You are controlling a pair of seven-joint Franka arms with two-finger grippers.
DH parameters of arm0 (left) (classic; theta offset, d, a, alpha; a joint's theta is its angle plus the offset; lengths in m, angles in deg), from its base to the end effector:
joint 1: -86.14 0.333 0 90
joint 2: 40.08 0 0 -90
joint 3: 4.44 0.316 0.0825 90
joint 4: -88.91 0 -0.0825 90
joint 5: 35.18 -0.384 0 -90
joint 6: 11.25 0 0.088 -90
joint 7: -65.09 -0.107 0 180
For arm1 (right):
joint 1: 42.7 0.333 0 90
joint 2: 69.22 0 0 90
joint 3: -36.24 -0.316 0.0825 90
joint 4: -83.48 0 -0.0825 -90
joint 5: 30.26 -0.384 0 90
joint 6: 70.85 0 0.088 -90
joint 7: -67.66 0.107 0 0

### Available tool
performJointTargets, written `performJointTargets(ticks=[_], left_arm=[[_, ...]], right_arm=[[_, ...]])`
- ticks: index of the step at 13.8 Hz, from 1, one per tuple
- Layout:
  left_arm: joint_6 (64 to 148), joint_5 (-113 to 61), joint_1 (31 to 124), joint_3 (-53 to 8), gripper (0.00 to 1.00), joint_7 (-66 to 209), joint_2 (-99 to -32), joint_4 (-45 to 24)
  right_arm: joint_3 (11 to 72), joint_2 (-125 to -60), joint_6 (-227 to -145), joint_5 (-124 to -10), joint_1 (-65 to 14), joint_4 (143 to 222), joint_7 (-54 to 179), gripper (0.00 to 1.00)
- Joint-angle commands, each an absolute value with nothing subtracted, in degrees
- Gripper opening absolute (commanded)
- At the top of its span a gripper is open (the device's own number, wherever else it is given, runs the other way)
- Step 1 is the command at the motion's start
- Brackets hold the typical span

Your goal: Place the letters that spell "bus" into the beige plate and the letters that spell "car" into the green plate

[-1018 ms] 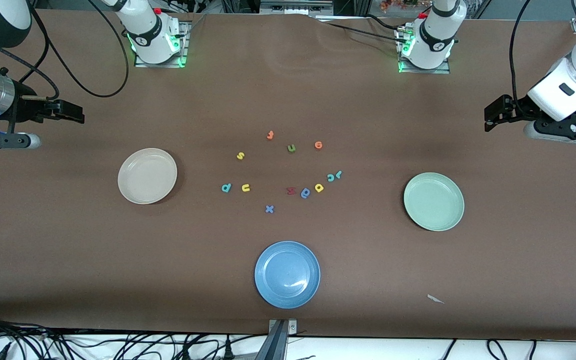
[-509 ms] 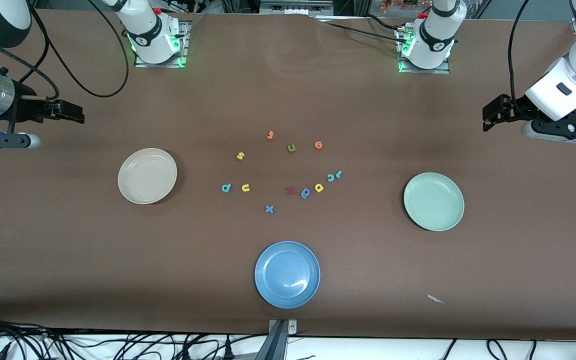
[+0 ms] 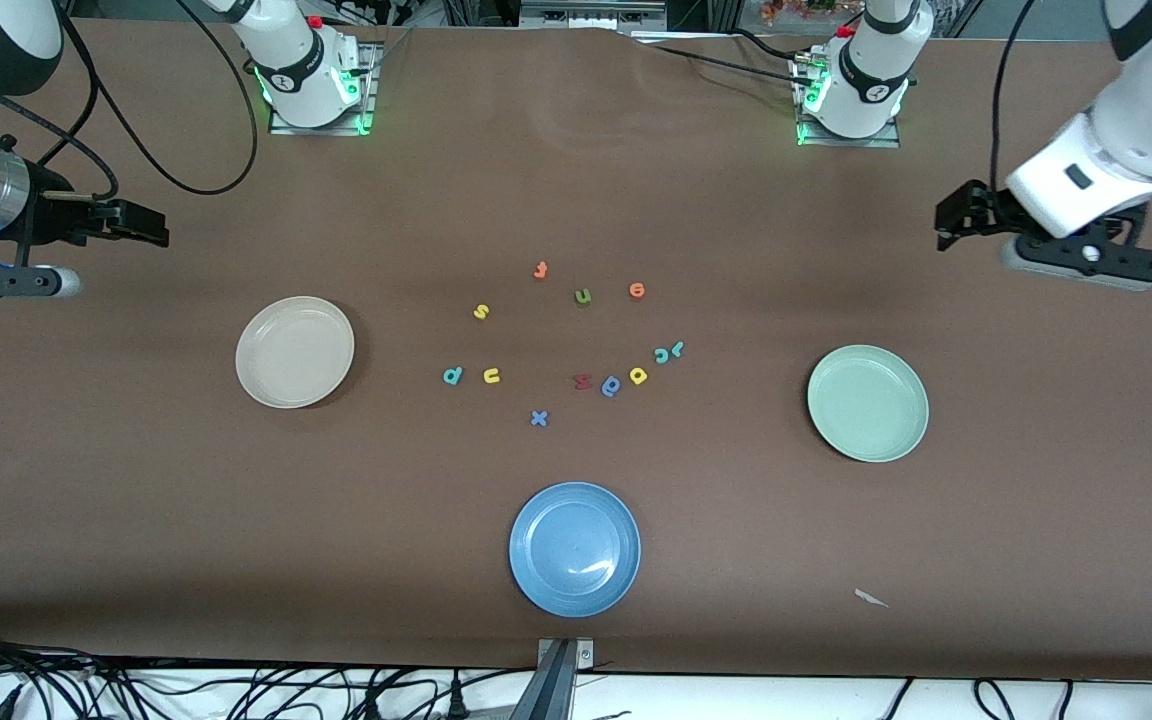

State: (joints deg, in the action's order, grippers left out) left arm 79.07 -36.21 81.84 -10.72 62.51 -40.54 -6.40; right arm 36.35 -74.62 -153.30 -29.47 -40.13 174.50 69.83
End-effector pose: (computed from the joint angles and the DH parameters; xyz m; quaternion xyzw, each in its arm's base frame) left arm 0.5438 -0.0994 0.5770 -0.9922 0.1149 0.0468 0.0118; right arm 0.5618 0.0226 0.5538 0.9926 0.0024 -0.1212 0.0119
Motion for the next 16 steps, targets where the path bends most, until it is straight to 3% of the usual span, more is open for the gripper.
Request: performJointTargets(ticks=[1, 4, 9, 12, 16], left_arm=[[78.0, -35.4, 81.3, -14.4, 1.00, 62.6, -44.1, -4.7], [78.7, -33.6, 80.6, -17.4, 1.00, 62.1, -52.4, -3.3], [94.0, -33.4, 73.2, -18.5, 1.00, 62.2, -63.9, -2.3], [103.5, -33.6, 69.2, -18.4, 1.00, 62.5, -70.3, -4.0], [118.0, -41.0, 66.0, -18.3, 0.93, 66.2, -74.2, -12.0]], right_arm=[[36.1, -74.6, -153.4, -29.4, -40.4, 174.3, 69.9, 1.00], [36.2, -74.6, -153.5, -29.6, -40.4, 174.3, 70.0, 1.00], [35.5, -75.9, -158.1, -32.1, -39.6, 176.5, 74.9, 1.00], [32.8, -75.8, -165.8, -32.1, -38.9, 182.2, 80.6, 1.00], [25.9, -78.1, -179.8, -32.0, -38.7, 190.3, 92.2, 1.00]])
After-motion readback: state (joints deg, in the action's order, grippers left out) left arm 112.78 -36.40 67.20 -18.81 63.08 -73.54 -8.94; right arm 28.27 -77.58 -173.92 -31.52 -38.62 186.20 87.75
